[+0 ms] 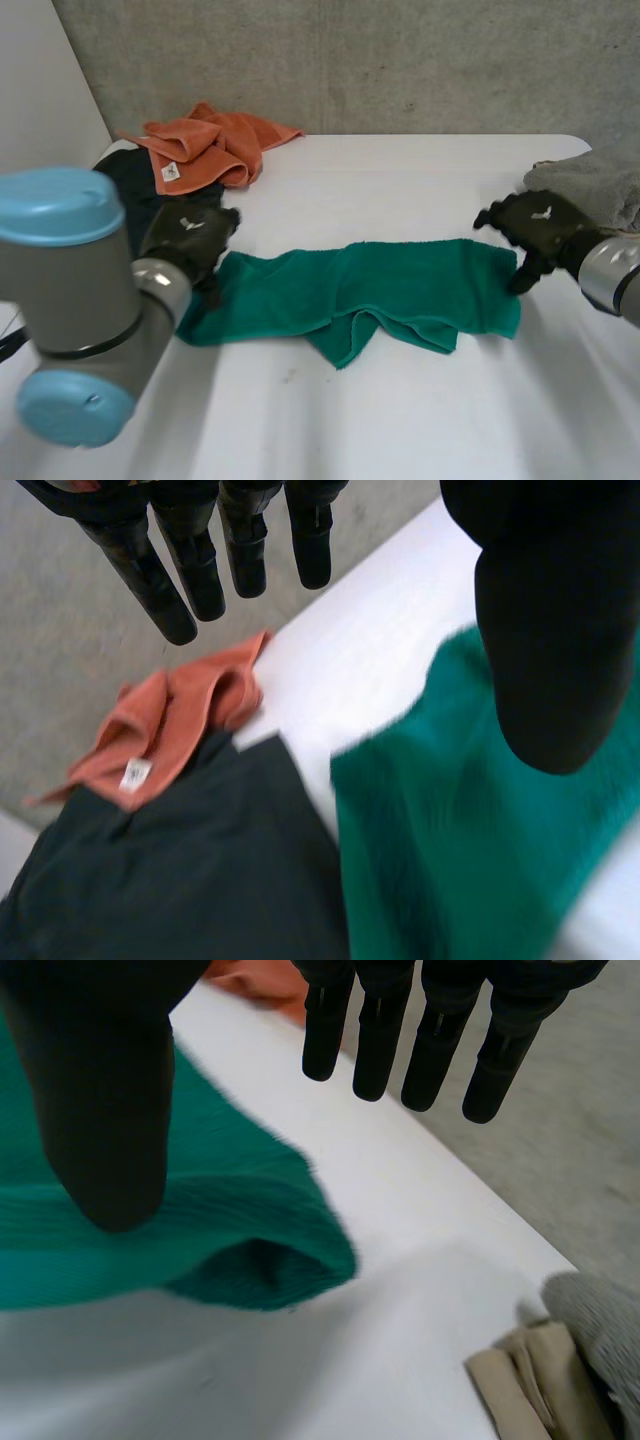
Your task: Fold the laundry.
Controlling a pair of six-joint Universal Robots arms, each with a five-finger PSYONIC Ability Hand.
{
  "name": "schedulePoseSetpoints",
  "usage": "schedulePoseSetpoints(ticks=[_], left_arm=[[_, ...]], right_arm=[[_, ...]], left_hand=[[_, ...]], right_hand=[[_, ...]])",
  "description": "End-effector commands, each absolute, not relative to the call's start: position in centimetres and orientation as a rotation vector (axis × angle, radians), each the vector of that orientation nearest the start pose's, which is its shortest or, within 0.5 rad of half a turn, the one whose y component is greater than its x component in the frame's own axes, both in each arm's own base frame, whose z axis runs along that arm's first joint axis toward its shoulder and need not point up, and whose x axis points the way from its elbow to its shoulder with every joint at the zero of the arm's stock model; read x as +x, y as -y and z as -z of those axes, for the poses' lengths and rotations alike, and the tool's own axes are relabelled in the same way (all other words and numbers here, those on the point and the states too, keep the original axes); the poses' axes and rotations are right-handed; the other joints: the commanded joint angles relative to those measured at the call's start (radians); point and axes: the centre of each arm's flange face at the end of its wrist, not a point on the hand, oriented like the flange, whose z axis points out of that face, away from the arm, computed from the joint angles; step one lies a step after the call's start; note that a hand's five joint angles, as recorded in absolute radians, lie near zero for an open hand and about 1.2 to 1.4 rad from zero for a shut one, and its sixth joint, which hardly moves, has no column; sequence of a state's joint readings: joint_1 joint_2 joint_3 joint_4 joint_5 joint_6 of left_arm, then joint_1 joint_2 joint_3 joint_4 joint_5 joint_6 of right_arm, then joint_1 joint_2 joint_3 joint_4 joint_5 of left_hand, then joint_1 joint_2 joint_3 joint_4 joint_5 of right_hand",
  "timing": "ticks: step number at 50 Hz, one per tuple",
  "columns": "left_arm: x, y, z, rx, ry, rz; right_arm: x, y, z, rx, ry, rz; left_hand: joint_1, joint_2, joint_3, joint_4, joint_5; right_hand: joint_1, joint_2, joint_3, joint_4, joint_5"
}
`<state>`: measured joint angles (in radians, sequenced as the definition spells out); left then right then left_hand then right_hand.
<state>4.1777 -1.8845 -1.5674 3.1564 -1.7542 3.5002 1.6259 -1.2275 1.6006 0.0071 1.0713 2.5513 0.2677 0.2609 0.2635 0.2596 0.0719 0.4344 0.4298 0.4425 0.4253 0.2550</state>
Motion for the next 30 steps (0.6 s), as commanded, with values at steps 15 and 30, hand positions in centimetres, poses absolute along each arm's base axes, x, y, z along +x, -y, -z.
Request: schedulePoseSetpoints(ticks=[15, 30], left_arm=[[-23.8, 22.9, -13.5, 0.965, -2.468, 1.64], [-25.8, 25.8, -11.4, 1.115, -2.203, 1.7]], right_arm=[[19.8, 30.2, -11.9, -1.59, -1.978, 1.879], [19.1, 31.7, -11.1, -1.317, -2.179, 1.8]], left_hand=[[0.054, 0.061, 0.058, 0.062, 0.076], [0.509, 0.516, 0.513, 0.517, 0.53]], right_hand=[[0.163, 0.168, 0.155, 0.172, 0.168], [0.292, 0.296, 0.284, 0.301, 0.297]])
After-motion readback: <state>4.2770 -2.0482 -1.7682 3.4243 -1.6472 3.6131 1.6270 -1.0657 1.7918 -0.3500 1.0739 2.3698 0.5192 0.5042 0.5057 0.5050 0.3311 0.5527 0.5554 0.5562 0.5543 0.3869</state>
